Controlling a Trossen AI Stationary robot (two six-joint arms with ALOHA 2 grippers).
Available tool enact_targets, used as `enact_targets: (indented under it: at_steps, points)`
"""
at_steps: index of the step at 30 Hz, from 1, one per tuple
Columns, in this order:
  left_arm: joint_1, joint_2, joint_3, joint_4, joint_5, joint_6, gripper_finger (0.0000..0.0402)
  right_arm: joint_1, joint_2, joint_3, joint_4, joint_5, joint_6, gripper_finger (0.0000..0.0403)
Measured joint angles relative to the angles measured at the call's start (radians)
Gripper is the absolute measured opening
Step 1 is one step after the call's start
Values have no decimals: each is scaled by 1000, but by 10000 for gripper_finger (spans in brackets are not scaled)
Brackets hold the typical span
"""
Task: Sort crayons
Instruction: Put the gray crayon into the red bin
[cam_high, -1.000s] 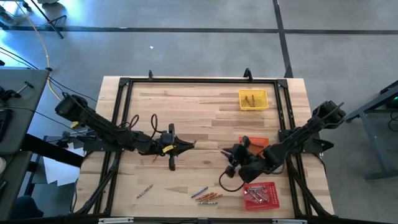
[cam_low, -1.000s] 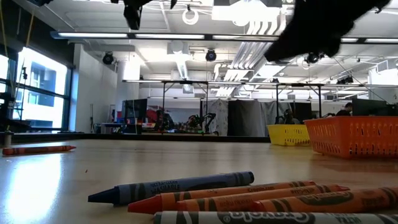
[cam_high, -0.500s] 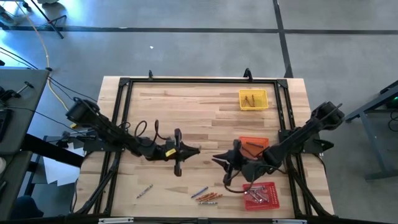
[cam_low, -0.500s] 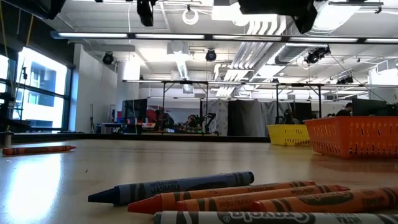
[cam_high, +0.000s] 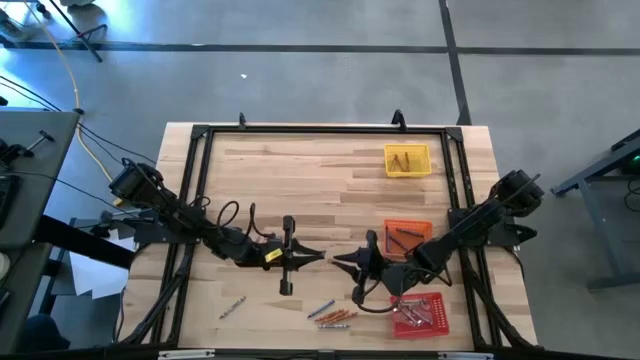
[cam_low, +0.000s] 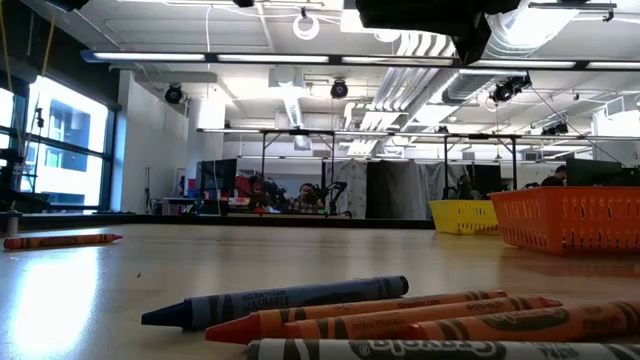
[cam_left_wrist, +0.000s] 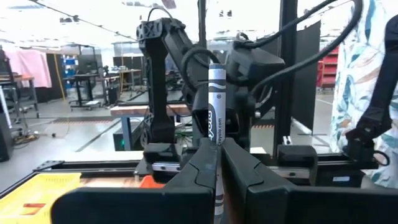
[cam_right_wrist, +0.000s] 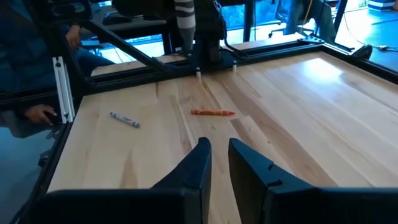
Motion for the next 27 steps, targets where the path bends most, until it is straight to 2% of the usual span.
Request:
enact_targets:
  at_steps: [8, 15, 27]
  points:
    - [8, 0, 1, -3, 3, 0, 0, -5, 0, 0, 16, -10, -29, 51]
    - [9, 0, 1, -5, 3, 0, 0, -15, 0, 0, 97, -8, -67, 51]
    - [7, 0, 1, -7, 3, 19, 0, -32, 0, 1, 97, -41, -130, 51]
